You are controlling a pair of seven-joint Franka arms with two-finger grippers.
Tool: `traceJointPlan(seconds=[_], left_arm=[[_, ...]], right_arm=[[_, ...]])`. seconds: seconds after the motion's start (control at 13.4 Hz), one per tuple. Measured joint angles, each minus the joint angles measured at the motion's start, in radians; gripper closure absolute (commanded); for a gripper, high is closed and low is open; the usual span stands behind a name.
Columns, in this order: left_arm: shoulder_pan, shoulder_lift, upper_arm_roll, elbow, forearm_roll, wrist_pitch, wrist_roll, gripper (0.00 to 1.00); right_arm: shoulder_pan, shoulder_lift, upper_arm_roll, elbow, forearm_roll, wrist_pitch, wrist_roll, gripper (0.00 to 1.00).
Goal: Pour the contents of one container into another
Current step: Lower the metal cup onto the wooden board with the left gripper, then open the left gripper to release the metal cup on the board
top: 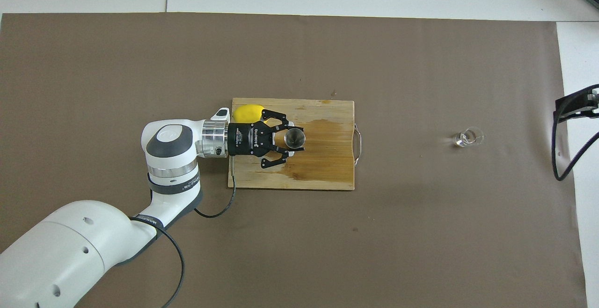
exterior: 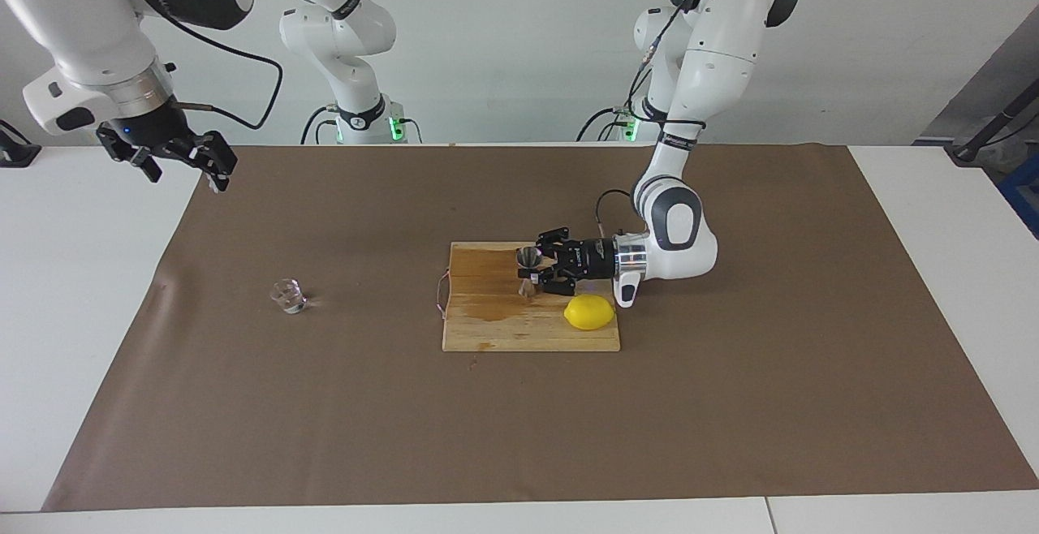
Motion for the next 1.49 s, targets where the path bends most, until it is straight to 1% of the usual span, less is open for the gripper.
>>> traceJointPlan(seconds=[0.07, 0.15, 0.22, 0.3, 0.37, 0.52, 0.6, 0.67, 0.75, 1.49], left_arm=[[0.000, 0.000, 0.000, 0.000, 0.000, 0.000, 0.000, 0.62], [0.000, 0.000, 0.000, 0.000, 0.000, 0.000, 0.001, 0.55], [0.000, 0.000, 0.000, 0.000, 0.000, 0.000, 0.001, 0.51], [0.000, 0.000, 0.000, 0.000, 0.000, 0.000, 0.001, 0.39], [0.000, 0.000, 0.000, 0.001, -0.001, 0.000, 0.001, 0.31], [0.000, 0.000, 0.000, 0.001, -0.001, 0.000, 0.003, 0.25], [0.000, 0.000, 0.001, 0.001, -0.002, 0.000, 0.003, 0.13], [0.000, 0.000, 0.001, 0.001, -0.002, 0.000, 0.003, 0.08], [0.000, 0.000, 0.001, 0.001, -0.003, 0.000, 0.003, 0.00], [0.000, 0.001, 0.002, 0.001, -0.015, -0.001, 0.002, 0.00]], right_arm=[[0.000, 0.000, 0.000, 0.000, 0.000, 0.000, 0.000, 0.00], [0.000, 0.000, 0.000, 0.000, 0.000, 0.000, 0.000, 0.00], [0.000, 0.000, 0.000, 0.000, 0.000, 0.000, 0.000, 0.00], [0.000, 0.000, 0.000, 0.000, 0.000, 0.000, 0.000, 0.00], [0.000, 0.000, 0.000, 0.000, 0.000, 0.000, 0.000, 0.00], [0.000, 0.000, 0.000, 0.000, 0.000, 0.000, 0.000, 0.00], [0.000, 0.000, 0.000, 0.000, 0.000, 0.000, 0.000, 0.00], [0.000, 0.000, 0.000, 0.000, 0.000, 0.000, 0.000, 0.00], [0.000, 0.000, 0.000, 0.000, 0.000, 0.000, 0.000, 0.00], [0.000, 0.000, 0.000, 0.000, 0.000, 0.000, 0.000, 0.00]])
